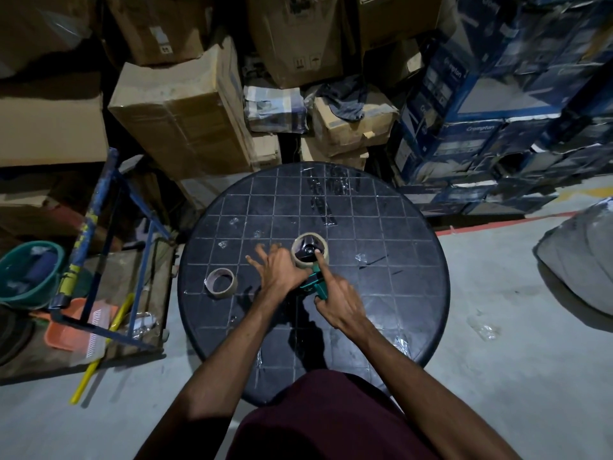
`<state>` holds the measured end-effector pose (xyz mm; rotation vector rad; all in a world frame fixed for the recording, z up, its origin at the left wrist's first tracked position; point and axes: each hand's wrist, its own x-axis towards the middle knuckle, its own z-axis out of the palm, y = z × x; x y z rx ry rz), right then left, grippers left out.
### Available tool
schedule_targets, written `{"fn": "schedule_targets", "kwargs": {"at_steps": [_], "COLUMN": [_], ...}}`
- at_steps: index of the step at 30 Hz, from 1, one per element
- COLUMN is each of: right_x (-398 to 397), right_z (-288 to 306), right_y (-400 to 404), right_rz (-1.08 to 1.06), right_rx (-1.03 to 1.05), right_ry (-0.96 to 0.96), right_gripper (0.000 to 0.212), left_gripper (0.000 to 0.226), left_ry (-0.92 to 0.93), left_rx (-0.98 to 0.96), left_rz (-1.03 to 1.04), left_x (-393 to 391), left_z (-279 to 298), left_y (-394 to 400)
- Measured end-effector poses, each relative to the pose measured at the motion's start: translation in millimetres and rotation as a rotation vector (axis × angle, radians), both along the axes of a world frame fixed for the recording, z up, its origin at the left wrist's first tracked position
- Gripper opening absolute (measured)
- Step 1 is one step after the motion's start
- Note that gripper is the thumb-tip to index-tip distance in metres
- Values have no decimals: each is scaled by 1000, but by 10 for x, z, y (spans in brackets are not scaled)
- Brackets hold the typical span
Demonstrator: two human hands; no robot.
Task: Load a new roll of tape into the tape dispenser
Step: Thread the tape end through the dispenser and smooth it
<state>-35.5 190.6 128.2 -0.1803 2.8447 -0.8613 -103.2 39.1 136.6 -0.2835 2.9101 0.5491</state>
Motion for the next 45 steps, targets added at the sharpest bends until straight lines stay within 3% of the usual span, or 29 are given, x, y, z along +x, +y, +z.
{"fn": "schedule_targets", "kwargs": {"at_steps": [6, 14, 24, 31, 41, 45], "right_x": [5, 0, -53, -56, 20, 44], "right_z": [-14, -53, -122, -129, -132, -138], "right_y": [11, 39, 21, 24, -24, -28], "right_rz": [5, -15, -85, -91, -74, -118], "right_rx": [21, 34, -3, 39, 159, 189], "right_ry": [0, 7, 5, 10, -52, -97], "right_gripper": [108, 108, 113, 75, 60, 64], "left_gripper": [45, 8, 12, 12, 19, 17], "left_ry": [-54, -33, 38, 63, 77, 74], "left_rx": [32, 101, 61, 92, -6, -15], "left_rz": [33, 18, -93, -94, -205, -206], "left_x": [-3, -3, 36, 74, 99, 150], "left_z": [-73, -99, -121, -153, -276, -302], "left_y": [73, 34, 40, 31, 19, 48]}}
